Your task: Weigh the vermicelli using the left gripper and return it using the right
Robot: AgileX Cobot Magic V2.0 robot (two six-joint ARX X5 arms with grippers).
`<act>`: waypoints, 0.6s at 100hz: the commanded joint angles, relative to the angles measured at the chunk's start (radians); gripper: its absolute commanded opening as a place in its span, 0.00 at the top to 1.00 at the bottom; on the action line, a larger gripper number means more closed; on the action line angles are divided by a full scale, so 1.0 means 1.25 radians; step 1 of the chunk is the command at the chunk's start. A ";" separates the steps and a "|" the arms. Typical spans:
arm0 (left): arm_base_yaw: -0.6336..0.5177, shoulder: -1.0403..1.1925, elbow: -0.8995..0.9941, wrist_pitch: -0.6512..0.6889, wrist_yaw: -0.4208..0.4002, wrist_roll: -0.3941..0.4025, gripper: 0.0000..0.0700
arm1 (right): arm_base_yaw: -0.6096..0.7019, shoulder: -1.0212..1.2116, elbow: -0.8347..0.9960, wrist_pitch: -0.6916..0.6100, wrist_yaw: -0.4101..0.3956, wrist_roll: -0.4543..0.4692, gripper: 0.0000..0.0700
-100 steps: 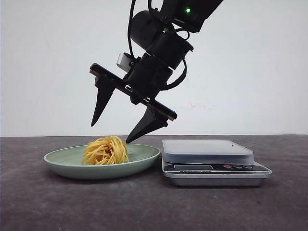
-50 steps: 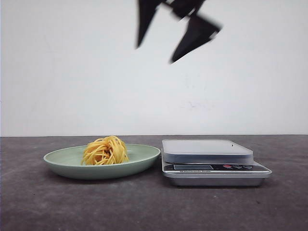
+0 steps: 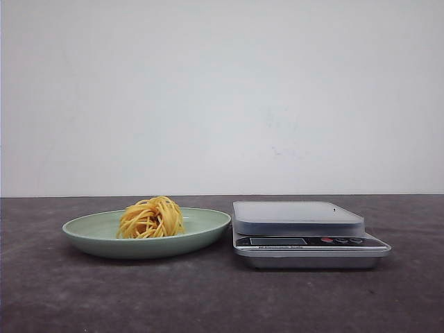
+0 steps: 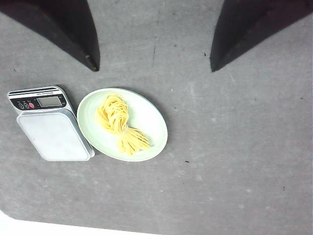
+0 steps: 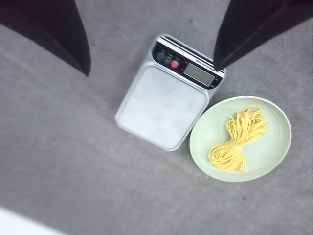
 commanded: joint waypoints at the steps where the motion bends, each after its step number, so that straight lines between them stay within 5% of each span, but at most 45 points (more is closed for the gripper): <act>1: -0.004 0.000 0.013 0.006 0.000 0.006 0.40 | 0.025 -0.042 0.014 -0.026 0.035 0.031 0.31; 27: -0.004 0.000 0.013 0.006 0.000 0.005 0.40 | 0.099 -0.216 0.013 -0.193 0.087 0.135 0.31; 47: -0.004 0.000 0.012 0.019 0.000 0.002 0.40 | 0.101 -0.314 -0.012 -0.197 0.073 0.148 0.31; 60: -0.004 0.000 0.012 0.029 0.000 0.002 0.42 | 0.101 -0.340 -0.040 -0.197 0.084 0.152 0.46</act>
